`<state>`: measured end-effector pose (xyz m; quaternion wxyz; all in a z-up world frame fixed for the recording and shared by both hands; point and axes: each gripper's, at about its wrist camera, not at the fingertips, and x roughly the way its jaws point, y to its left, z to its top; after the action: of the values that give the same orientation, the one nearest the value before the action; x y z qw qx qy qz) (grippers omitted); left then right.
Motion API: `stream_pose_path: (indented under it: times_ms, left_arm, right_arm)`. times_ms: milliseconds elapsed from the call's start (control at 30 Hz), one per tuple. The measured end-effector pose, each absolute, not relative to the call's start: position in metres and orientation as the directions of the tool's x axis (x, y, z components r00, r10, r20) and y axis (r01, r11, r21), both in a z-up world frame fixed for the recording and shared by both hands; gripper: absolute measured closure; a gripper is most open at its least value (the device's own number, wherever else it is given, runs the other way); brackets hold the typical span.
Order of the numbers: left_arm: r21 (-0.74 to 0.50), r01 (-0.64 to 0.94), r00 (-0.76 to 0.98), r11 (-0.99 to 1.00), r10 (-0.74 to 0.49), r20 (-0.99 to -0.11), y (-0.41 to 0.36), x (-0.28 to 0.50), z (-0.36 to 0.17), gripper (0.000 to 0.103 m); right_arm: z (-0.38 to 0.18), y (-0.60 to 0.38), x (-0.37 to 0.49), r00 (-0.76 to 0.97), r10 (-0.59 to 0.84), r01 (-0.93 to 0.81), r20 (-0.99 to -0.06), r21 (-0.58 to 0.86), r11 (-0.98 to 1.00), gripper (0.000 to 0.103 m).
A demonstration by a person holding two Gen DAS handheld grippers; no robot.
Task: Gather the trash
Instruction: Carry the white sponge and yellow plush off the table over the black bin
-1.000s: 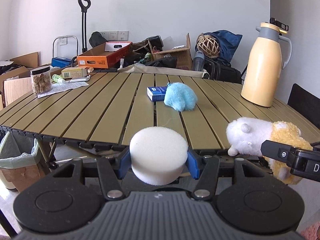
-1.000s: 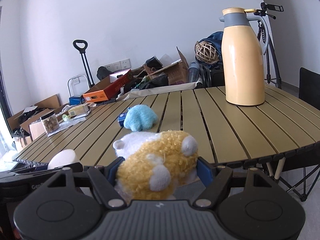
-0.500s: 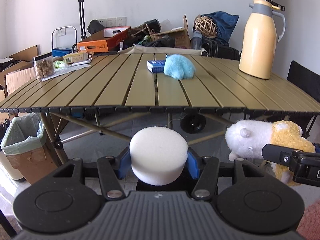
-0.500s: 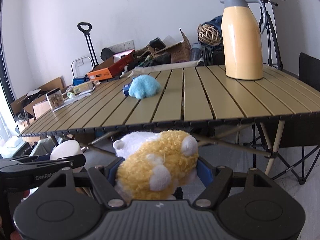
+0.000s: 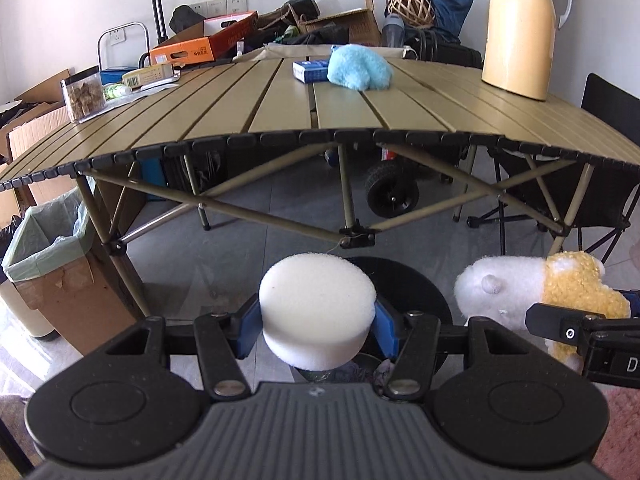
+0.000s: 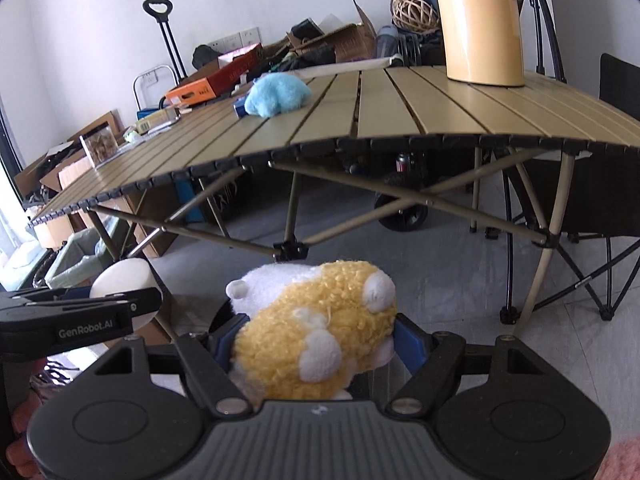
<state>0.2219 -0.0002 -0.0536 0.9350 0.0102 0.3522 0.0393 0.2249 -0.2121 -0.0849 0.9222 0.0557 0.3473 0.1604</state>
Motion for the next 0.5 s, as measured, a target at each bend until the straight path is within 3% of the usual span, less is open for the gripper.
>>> stream_pose_path:
  times_ms: [500]
  left_arm:
    - [0.075, -0.057, 0.652, 0.996, 0.094, -0.752, 0.011, 0.225, -0.106, 0.046]
  right_arm:
    - [-0.128, -0.212, 0.228, 0.625, 0.309, -0.249, -0.717, 0.193, 0.949, 0.027]
